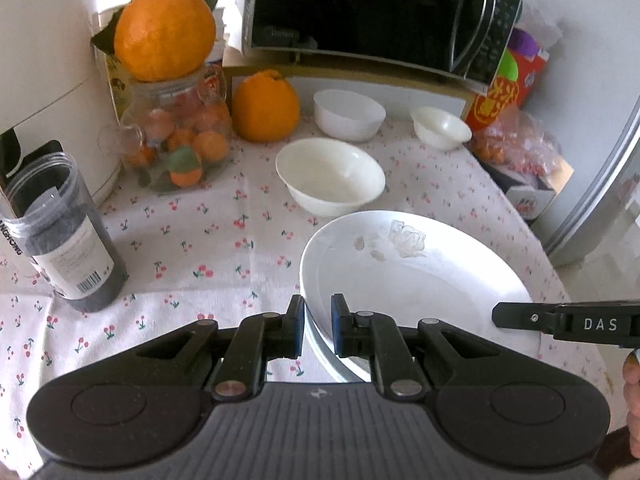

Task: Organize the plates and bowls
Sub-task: 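Lift the white plate and carry it onto the blue-patterned plate stack, then lower the white plate onto the stack and open both grippers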

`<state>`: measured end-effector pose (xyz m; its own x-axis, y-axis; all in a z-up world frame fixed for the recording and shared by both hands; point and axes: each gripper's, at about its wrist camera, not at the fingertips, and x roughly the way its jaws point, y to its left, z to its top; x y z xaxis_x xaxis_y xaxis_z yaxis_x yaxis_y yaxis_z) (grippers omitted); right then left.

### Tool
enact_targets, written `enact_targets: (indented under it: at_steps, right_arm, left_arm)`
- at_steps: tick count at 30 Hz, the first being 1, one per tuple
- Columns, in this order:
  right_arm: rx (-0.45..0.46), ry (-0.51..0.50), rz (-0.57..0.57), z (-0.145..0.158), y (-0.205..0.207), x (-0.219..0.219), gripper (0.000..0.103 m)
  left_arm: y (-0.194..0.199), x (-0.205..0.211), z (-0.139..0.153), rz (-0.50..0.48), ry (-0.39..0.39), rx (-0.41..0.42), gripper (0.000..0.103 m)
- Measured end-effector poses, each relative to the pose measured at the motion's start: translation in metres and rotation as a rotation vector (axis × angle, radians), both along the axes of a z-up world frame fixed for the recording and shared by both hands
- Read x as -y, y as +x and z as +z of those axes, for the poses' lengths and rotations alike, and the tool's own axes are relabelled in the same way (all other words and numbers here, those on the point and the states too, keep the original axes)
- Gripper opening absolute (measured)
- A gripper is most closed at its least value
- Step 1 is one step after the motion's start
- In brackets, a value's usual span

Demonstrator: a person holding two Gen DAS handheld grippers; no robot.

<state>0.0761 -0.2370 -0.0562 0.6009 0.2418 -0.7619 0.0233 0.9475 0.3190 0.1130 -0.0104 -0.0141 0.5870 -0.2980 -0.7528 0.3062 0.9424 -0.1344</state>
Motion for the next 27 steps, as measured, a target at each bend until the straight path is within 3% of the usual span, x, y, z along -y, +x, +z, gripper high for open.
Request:
enact_targets:
  at_steps: [27]
  right_arm:
    - [0.013, -0.228, 0.07, -0.009, 0.001, -0.019, 0.019]
  left_arm:
    - [0.0, 0.026, -0.019, -0.016, 0.167, -0.007, 0.012]
